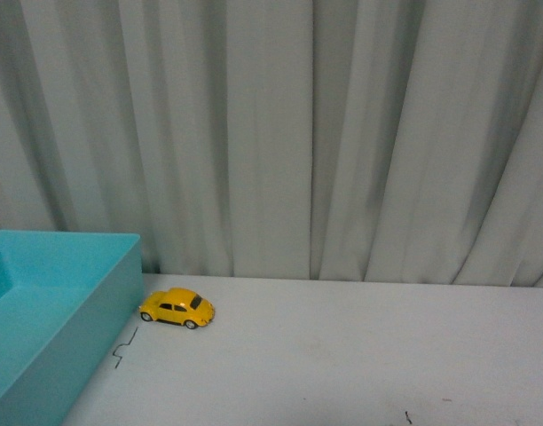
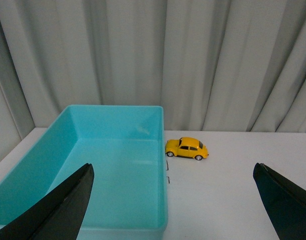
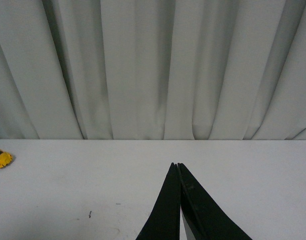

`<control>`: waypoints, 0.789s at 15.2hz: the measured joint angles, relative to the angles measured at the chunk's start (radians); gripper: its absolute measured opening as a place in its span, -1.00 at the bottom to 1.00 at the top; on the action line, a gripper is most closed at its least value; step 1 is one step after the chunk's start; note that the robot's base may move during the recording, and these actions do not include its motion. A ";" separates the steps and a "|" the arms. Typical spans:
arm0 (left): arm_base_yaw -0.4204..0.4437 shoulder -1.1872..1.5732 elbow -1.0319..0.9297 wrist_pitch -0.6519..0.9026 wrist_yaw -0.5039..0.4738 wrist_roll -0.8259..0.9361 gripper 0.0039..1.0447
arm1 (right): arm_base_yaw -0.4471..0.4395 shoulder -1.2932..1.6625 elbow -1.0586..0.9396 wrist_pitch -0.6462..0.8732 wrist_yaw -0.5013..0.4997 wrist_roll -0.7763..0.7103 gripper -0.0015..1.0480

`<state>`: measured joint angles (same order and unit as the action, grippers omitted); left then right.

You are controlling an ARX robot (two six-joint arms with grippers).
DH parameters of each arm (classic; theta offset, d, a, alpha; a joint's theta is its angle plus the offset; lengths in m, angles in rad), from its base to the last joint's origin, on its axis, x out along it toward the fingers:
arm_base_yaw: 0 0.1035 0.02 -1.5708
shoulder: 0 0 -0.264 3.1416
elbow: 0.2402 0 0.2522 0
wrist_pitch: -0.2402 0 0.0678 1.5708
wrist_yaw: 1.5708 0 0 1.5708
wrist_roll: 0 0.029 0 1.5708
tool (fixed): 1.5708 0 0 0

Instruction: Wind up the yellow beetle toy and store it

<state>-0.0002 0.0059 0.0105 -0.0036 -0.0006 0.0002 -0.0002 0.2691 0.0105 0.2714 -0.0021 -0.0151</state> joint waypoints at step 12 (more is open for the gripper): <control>0.000 0.000 0.000 0.000 0.000 0.000 0.88 | 0.000 -0.267 0.000 -0.275 0.003 0.000 -0.65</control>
<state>-0.0002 0.0059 0.0105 -0.0036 -0.0006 0.0002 -0.0002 0.0025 0.0109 -0.0036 0.0006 -0.0147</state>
